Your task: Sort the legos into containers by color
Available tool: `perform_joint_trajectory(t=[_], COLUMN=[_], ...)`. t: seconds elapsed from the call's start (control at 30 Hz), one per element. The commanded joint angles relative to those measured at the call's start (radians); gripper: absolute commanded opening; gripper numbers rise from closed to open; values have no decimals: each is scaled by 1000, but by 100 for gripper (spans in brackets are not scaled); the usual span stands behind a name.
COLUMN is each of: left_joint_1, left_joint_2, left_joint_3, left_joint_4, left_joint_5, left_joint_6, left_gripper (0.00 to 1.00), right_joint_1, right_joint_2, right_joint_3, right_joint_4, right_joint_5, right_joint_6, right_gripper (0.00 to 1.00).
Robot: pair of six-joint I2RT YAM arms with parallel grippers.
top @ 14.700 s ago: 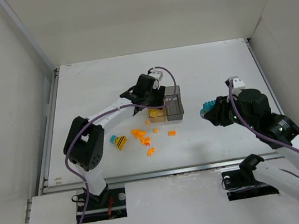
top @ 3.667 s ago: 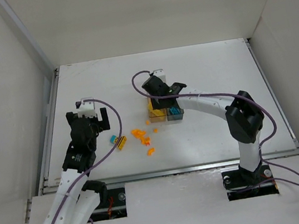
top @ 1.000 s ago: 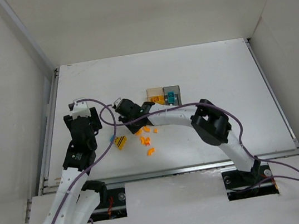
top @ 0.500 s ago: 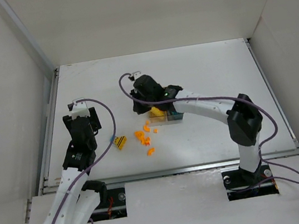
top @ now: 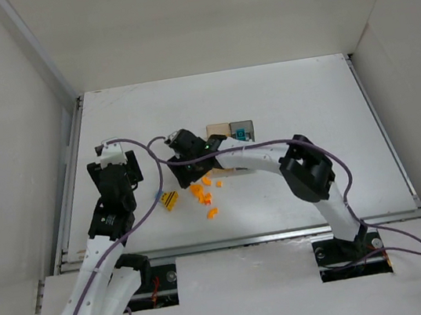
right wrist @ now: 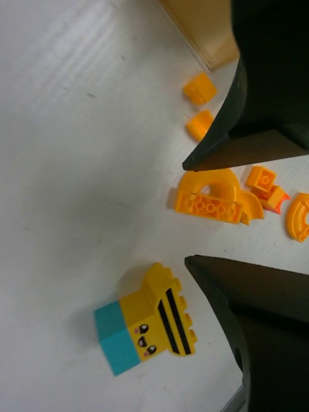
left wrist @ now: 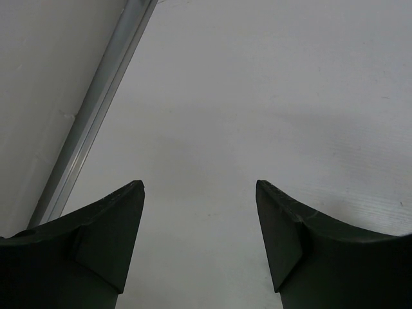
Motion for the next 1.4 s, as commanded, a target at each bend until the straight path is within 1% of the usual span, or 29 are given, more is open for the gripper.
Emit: perform_joint_trajectory(t=[0.0,0.03,0.1,0.17,0.33,0.37,0.6,0.73,0.83,0.93,0.97,1.03,1.1,1.13,1.17,1.27,1.37], left_joint_1=[9,9,9,9,9,9,9,9,9,9,9,9,9,9,9,9,9], left_joint_2=[-6,-6,-6,-6,-6,-6,-6,-6,-6,-6,-6,-6,-6,-6,-6,-6,-6], left_joint_3=[16,16,16,16,16,16,16,16,16,16,16,16,16,16,16,16,16], left_joint_4=[21,21,21,21,21,21,21,21,21,21,21,21,21,21,21,21,21], left_joint_5=[-4,-4,-4,8,17,17,36,36,36,36,36,36,36,36,36,36,27], left_joint_6=[4,4,4,4,4,4,4,4,4,4,4,4,4,4,4,4,4], left_gripper=[67,67,67,67,68,68,68,68,68,68,68,68,68,68,68,68,68], right_joint_1=[-1,8,17,47,57,57,57,57,57,57,57,66,67,67,67,67,67], right_joint_2=[-47,-65,-65,-65,-47,-47,-24,36,59,68,68,68,68,68,59,39,-16], right_joint_3=[2,-31,-41,-41,-62,-62,-61,-12,8,8,8,-4,-15,-15,-15,-15,-15], right_joint_4=[-49,-49,-49,-69,-130,-130,-121,-133,-155,-155,-155,-146,-130,-121,-121,-98,-54], right_joint_5=[12,12,39,62,114,125,107,148,191,191,191,200,200,200,190,179,179], right_joint_6=[31,43,77,111,200,209,218,208,208,208,208,198,198,188,188,166,166], right_gripper=[63,65,67,67,67,69,69,63,57,52,52,48,39,29,24,15,12])
